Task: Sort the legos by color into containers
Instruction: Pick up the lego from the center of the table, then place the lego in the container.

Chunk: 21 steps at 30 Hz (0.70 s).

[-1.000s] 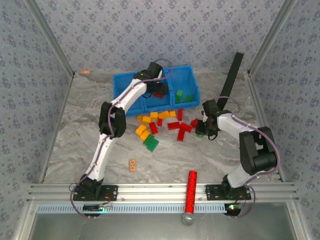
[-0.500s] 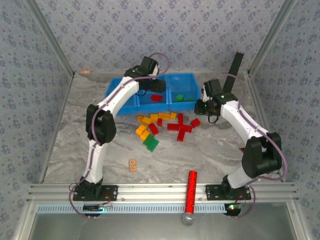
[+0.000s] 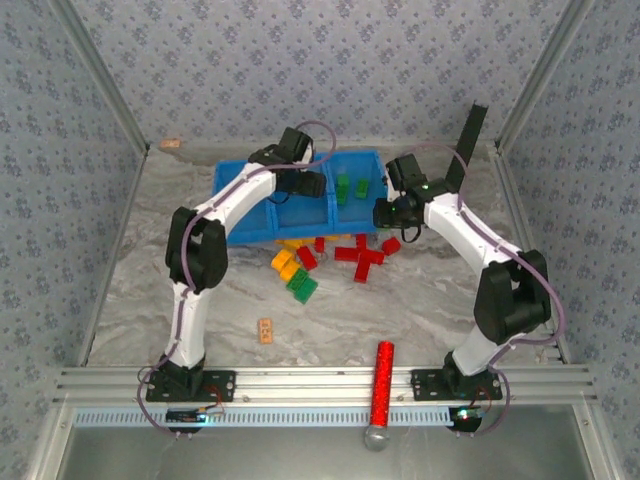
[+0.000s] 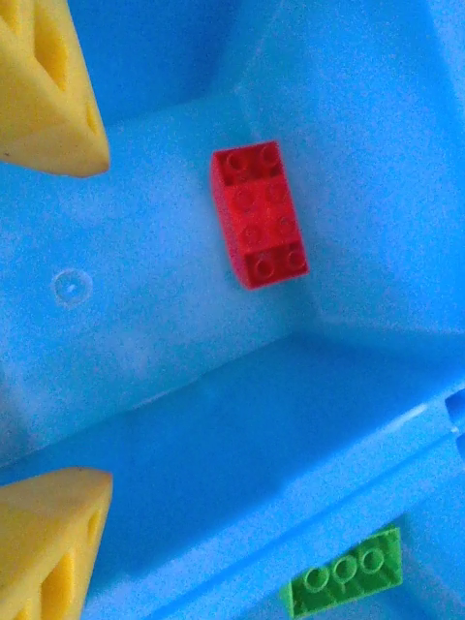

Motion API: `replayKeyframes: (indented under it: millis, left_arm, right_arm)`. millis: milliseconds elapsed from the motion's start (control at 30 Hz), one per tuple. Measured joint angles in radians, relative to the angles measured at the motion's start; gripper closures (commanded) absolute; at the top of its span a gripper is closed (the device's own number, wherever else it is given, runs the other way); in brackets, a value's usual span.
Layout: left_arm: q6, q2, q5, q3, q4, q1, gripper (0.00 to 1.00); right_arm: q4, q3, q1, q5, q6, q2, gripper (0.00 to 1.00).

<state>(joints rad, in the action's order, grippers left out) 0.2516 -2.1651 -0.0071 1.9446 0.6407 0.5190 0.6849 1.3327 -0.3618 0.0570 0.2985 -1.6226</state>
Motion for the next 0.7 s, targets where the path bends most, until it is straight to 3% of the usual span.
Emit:
replayKeyframes:
  millis: [167, 267, 533, 700]
  left_arm:
    - [0.003, -0.040, 0.015, 0.033, -0.037, 0.000, 0.24]
    - [0.011, -0.078, 0.019, 0.049, -0.061, 0.000, 0.31]
    - [0.032, -0.131, 0.024, 0.048, -0.093, -0.006, 0.49]
    - [0.034, -0.138, 0.045, 0.050, -0.117, -0.022, 0.54]
  right_arm:
    - [-0.025, 0.002, -0.003, 0.003, 0.000, 0.017, 0.72]
    - [-0.029, 0.043, -0.005, 0.001, 0.000, -0.002, 0.71]
    - [-0.071, 0.280, -0.005, -0.013, -0.011, -0.207, 0.69]
    - [-0.071, 0.382, 0.000, -0.015, -0.023, -0.357, 0.59]
